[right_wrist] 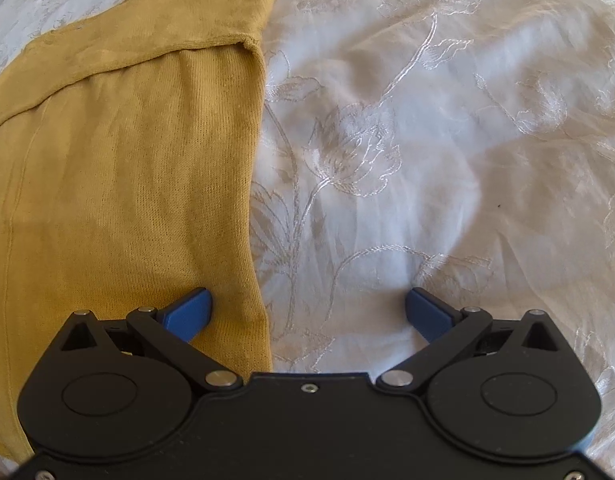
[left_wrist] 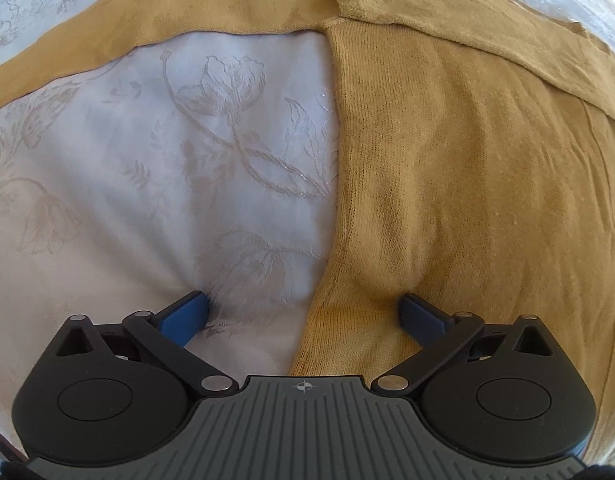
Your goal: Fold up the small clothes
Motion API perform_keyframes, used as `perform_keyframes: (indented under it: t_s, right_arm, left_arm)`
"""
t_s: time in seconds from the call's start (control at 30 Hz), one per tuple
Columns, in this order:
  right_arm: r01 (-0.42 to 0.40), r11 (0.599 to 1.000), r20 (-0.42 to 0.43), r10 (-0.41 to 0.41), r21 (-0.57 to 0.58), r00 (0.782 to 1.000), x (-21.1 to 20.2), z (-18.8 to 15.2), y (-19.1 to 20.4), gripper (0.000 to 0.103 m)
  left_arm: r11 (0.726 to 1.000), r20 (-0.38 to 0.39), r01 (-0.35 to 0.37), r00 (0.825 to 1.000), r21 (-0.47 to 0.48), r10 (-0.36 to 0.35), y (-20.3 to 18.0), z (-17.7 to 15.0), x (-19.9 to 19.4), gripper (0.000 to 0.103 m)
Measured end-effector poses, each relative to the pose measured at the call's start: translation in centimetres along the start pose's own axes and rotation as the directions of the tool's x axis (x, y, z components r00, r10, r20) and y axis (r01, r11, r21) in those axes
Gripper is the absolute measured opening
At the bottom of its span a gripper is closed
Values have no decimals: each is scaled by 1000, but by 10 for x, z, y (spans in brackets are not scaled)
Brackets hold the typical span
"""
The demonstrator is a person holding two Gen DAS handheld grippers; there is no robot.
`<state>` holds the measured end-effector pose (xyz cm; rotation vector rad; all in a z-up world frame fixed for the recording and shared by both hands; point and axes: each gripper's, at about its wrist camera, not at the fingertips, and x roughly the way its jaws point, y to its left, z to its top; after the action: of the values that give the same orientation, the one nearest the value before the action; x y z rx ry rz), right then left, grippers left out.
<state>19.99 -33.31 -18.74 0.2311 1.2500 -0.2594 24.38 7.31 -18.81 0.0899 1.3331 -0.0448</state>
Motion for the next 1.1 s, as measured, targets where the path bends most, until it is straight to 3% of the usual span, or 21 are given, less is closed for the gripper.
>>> perform_keyframes:
  t_s: [0.17,0.23,0.3,0.4,0.53,0.7,0.83,1.1]
  right_arm:
    - [132,991,80,-135,34,988,-33,10,20,95]
    - [163,986,128,-168,45,978,-51,14,33,96]
    - [170,984,172,-176,49,969,-68,17,51,95]
    - [147,988,218,-153,44,964,-86,18,84,95]
    - [75,997,248,-79,25,966,-97,19,136,96]
    - [-33,999,244,28,16,969,-101,19,197,95]
    - [-69,998,236,67,-1,969,-101,20,236,95]
    - [-69,998,191,70,-14,979,-98,24,277,95]
  left_arm:
    - [998,26,54,998,18,-54,12,-3,-12,98]
    - [997,75,68,995,25,-70,22,-4,-24,84]
    - [997,139,70,988,18,-72,39,-4,-38,84]
    - [997,233,60,971,-38,-50,80,3,-55,84]
    - [984,301,45,954,-170,8,154,25,-69,84]
    - [960,310,-11,945,-279,101,235,52,-61,84]
    - [943,313,-40,938,-330,149,281,70,-50,84]
    - [905,311,23,942,-424,122,327,95,-22,84]
